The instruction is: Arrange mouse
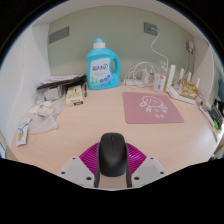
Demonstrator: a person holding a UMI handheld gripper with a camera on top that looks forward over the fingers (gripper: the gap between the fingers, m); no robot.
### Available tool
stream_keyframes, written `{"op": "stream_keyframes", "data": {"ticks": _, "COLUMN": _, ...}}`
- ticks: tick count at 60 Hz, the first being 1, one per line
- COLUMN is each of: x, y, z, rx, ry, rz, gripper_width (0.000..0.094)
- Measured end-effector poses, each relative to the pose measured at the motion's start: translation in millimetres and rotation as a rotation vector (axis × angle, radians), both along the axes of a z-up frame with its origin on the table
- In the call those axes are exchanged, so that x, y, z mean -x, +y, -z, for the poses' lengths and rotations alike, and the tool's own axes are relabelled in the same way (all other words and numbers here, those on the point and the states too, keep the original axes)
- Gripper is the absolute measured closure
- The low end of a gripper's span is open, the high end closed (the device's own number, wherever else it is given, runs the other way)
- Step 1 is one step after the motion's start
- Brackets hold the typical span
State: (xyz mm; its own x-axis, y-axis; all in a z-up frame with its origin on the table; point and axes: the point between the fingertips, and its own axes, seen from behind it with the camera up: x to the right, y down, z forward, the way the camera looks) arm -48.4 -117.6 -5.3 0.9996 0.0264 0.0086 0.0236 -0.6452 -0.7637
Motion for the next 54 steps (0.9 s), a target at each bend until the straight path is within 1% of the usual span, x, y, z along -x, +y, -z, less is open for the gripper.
{"op": "stream_keyframes", "data": {"ticks": 4, "x": 9.7, "y": 9.6, "z": -31.0, "rx": -0.048, "ry": 0.014, "rz": -0.029, "gripper_width": 0.0577}}
{"op": "stream_keyframes", "data": {"ticks": 8, "x": 18.7, "y": 25.1, "z": -77.9, "rx": -0.119, "ry": 0.034, "rz": -0.066, "gripper_width": 0.0578}}
{"op": "stream_keyframes", "data": {"ticks": 13, "x": 16.3, "y": 55.5, "z": -144.5, "rx": -0.229, "ry": 0.043, "rz": -0.095, "gripper_width": 0.0577}}
{"op": "stream_keyframes", "data": {"ticks": 17, "x": -1.6, "y": 86.9, "z": -189.4, "rx": -0.319, "ry": 0.038, "rz": -0.093, "gripper_width": 0.0577}}
{"op": "stream_keyframes", "data": {"ticks": 22, "x": -40.0, "y": 127.8, "z": -211.9, "rx": -0.358, "ry": 0.050, "rz": -0.050, "gripper_width": 0.0579}}
{"op": "stream_keyframes", "data": {"ticks": 25, "x": -69.1, "y": 151.8, "z": -206.8, "rx": -0.339, "ry": 0.055, "rz": -0.017, "gripper_width": 0.0580}}
{"op": "stream_keyframes", "data": {"ticks": 28, "x": -97.5, "y": 172.3, "z": -187.1, "rx": -0.306, "ry": 0.042, "rz": 0.016, "gripper_width": 0.0581}}
{"op": "stream_keyframes", "data": {"ticks": 32, "x": -130.1, "y": 191.2, "z": -144.5, "rx": -0.233, "ry": 0.031, "rz": 0.051, "gripper_width": 0.0582}}
{"op": "stream_keyframes", "data": {"ticks": 36, "x": -151.2, "y": 200.7, "z": -91.2, "rx": -0.144, "ry": 0.026, "rz": 0.065, "gripper_width": 0.0580}}
{"op": "stream_keyframes", "data": {"ticks": 40, "x": -163.8, "y": 205.7, "z": -50.9, "rx": -0.068, "ry": 0.015, "rz": 0.067, "gripper_width": 0.0581}}
{"op": "stream_keyframes", "data": {"ticks": 45, "x": -173.2, "y": 210.6, "z": -18.5, "rx": -0.027, "ry": -0.015, "rz": 0.054, "gripper_width": 0.0576}}
{"op": "stream_keyframes", "data": {"ticks": 49, "x": -178.3, "y": 212.3, "z": -2.1, "rx": -0.010, "ry": -0.032, "rz": 0.058, "gripper_width": 0.0521}}
{"op": "stream_keyframes", "data": {"ticks": 54, "x": -173.0, "y": 209.3, "z": 9.0, "rx": 0.027, "ry": 0.009, "rz": 0.045, "gripper_width": 0.0462}}
